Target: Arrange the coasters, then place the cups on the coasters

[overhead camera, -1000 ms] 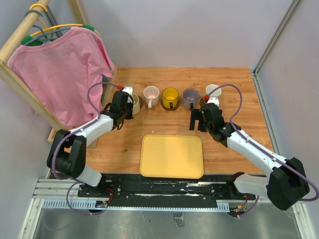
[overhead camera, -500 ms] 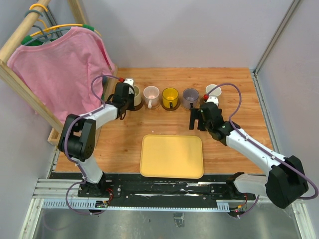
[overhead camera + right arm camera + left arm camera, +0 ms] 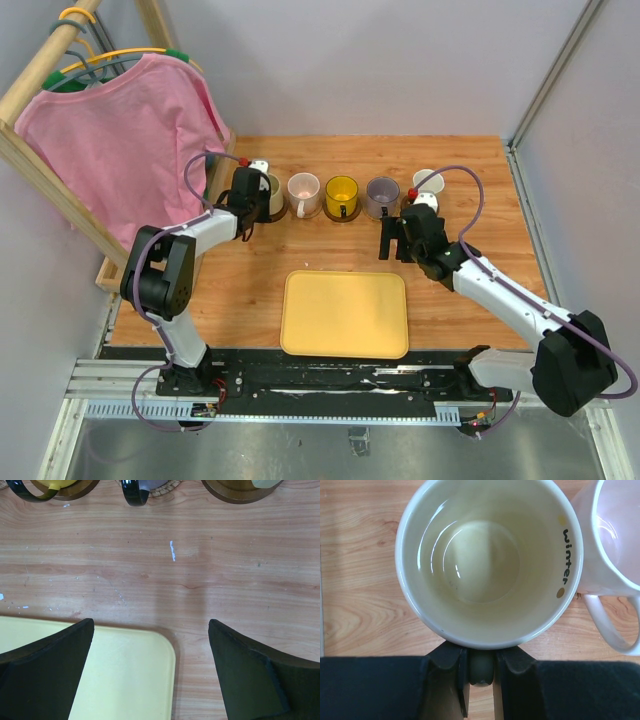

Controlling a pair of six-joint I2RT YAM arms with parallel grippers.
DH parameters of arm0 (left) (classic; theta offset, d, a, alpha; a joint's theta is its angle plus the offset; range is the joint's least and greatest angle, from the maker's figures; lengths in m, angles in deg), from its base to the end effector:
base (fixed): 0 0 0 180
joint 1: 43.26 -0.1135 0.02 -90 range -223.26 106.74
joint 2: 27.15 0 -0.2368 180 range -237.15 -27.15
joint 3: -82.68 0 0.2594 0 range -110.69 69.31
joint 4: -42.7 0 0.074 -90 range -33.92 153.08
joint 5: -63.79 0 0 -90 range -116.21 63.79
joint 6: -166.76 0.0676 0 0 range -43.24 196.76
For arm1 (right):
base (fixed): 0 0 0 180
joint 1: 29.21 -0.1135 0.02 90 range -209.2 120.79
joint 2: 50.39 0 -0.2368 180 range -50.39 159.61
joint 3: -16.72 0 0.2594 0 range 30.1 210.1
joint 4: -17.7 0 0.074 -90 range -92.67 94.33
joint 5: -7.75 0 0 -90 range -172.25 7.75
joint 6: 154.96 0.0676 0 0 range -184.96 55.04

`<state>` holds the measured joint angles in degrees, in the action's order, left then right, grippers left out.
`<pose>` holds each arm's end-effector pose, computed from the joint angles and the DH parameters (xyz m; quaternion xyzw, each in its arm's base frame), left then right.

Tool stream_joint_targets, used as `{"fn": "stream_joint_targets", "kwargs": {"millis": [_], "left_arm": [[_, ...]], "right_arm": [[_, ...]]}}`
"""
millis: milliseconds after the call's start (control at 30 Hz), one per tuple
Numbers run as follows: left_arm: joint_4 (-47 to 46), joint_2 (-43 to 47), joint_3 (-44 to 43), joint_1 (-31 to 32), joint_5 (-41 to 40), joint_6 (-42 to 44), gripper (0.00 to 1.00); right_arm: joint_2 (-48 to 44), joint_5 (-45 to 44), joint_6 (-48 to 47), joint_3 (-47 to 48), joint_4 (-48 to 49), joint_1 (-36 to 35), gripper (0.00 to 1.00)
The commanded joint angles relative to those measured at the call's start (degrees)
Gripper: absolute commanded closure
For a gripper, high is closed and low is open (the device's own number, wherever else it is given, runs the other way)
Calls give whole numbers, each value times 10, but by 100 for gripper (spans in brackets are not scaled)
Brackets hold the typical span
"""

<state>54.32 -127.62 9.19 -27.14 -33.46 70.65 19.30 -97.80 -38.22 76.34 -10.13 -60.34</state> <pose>0.3909 -0.1041 0.1407 0.0511 0.8982 -0.0275 0.4357 0.2687 0.1411 0.2048 0.0253 0.8918 0.1041 0.4396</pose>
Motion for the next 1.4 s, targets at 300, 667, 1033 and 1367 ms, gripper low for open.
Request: {"fn": "stream_joint_targets", "kwargs": {"millis": [300, 667, 1033, 1367], "left_arm": [[-63, 3, -1, -7, -13, -10, 92], [-63, 5, 14, -7, -12, -16, 91], [-60, -6, 9, -8, -17, -15, 74], [-57, -8, 9, -7, -13, -22, 71]], "right_arm": [[10, 1, 0, 14, -3, 6, 2], [7, 4, 3, 11, -3, 6, 2], [7, 4, 3, 9, -2, 6, 2], [6, 6, 4, 8, -2, 6, 2]]}}
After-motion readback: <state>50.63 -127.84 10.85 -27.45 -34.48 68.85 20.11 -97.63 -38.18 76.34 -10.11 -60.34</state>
